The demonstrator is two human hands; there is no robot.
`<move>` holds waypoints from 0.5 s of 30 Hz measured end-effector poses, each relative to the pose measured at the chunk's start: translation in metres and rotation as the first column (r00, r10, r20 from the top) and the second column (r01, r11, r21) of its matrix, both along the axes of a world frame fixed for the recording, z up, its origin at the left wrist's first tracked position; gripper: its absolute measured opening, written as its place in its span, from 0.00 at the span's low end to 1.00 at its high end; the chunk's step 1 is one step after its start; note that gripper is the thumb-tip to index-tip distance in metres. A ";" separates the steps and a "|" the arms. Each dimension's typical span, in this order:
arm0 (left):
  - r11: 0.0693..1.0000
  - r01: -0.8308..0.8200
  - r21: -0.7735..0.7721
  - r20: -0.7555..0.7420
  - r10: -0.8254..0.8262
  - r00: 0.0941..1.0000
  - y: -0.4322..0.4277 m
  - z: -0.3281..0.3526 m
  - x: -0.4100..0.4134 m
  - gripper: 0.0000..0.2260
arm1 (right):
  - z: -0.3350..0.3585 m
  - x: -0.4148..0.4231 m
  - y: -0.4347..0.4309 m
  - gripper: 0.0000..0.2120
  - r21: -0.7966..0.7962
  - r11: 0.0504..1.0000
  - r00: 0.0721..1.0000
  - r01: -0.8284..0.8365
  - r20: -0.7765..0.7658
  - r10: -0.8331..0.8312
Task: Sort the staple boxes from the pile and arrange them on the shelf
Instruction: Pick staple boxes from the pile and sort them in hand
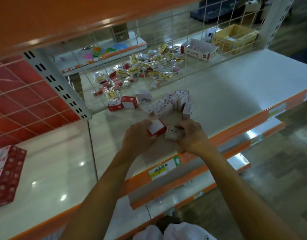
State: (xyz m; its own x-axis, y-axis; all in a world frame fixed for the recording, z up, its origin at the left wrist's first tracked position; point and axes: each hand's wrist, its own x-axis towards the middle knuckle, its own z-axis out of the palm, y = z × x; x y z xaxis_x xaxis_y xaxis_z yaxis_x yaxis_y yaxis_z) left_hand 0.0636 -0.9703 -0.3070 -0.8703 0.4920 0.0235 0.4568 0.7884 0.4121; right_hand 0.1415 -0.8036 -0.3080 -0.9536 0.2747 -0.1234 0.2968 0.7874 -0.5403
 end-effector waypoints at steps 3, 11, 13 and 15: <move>0.978 -0.125 0.168 0.184 0.093 0.979 -0.021 0.009 0.005 0.22 | 0.007 -0.002 -0.009 0.20 -0.109 0.994 1.000 0.007 -0.029 -0.010; 0.664 -0.540 0.517 0.668 0.081 0.740 -0.097 0.019 0.024 0.15 | 0.024 -0.015 -0.063 0.22 -0.098 0.983 0.985 -0.154 -0.092 0.145; 0.610 -0.601 0.517 0.717 0.075 0.693 -0.114 0.022 0.031 0.11 | 0.027 -0.018 -0.082 0.22 -0.098 0.974 0.976 -0.207 -0.089 0.198; 0.575 -0.646 0.502 0.741 0.100 0.664 -0.131 0.022 0.038 0.11 | 0.030 -0.017 -0.102 0.22 -0.120 0.962 0.968 -0.247 -0.080 0.239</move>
